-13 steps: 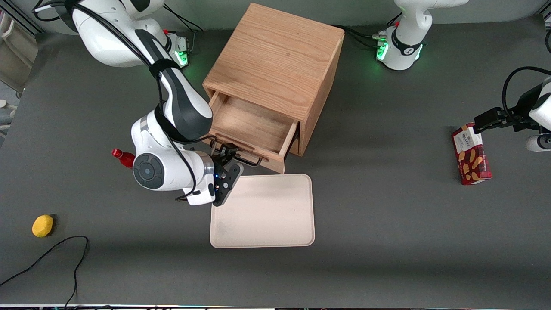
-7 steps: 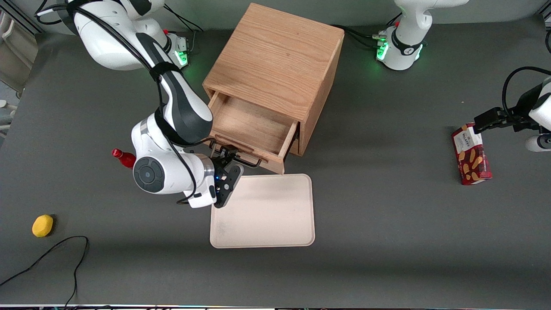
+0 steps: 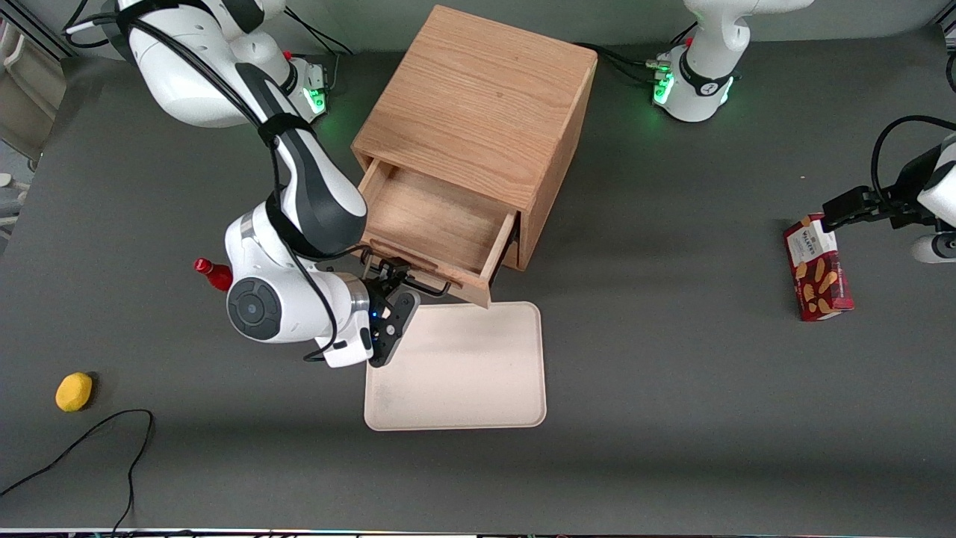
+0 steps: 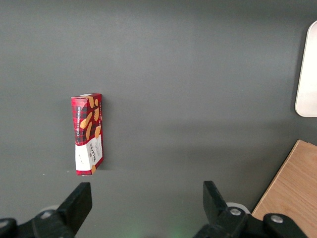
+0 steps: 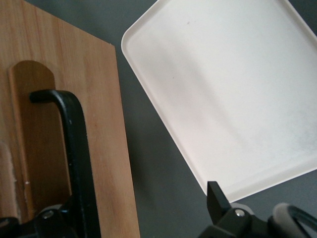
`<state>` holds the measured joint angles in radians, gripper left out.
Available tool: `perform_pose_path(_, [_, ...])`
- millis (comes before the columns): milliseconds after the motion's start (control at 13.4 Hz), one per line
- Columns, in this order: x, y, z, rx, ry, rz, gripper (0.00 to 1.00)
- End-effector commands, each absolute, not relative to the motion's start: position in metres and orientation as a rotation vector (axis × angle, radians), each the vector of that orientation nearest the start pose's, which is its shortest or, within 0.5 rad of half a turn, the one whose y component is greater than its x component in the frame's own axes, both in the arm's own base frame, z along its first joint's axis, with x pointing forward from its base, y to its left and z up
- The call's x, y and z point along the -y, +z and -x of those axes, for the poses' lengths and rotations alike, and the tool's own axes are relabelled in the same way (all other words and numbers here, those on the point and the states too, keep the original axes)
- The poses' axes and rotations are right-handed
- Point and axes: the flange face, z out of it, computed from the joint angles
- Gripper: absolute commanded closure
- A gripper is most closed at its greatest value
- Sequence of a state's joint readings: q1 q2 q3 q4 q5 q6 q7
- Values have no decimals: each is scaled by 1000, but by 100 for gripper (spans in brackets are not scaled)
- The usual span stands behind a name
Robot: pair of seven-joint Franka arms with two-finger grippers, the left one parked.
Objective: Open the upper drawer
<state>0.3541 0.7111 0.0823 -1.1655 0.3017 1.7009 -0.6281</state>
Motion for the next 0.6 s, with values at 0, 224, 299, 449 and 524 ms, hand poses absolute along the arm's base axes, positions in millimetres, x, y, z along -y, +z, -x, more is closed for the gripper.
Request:
perform_pose_path(0, [-314, 367, -669, 1333, 172, 2435, 0])
perform_pose_path(224, [-304, 373, -676, 1316, 150, 2447, 0])
perform_pose_path(299, [-301, 372, -678, 1311, 144, 2450, 0])
perform_pose_path(449, [-297, 369, -683, 1302, 133, 2454, 0])
perform_pose_path(524, [-294, 369, -686, 1299, 130, 2456, 0])
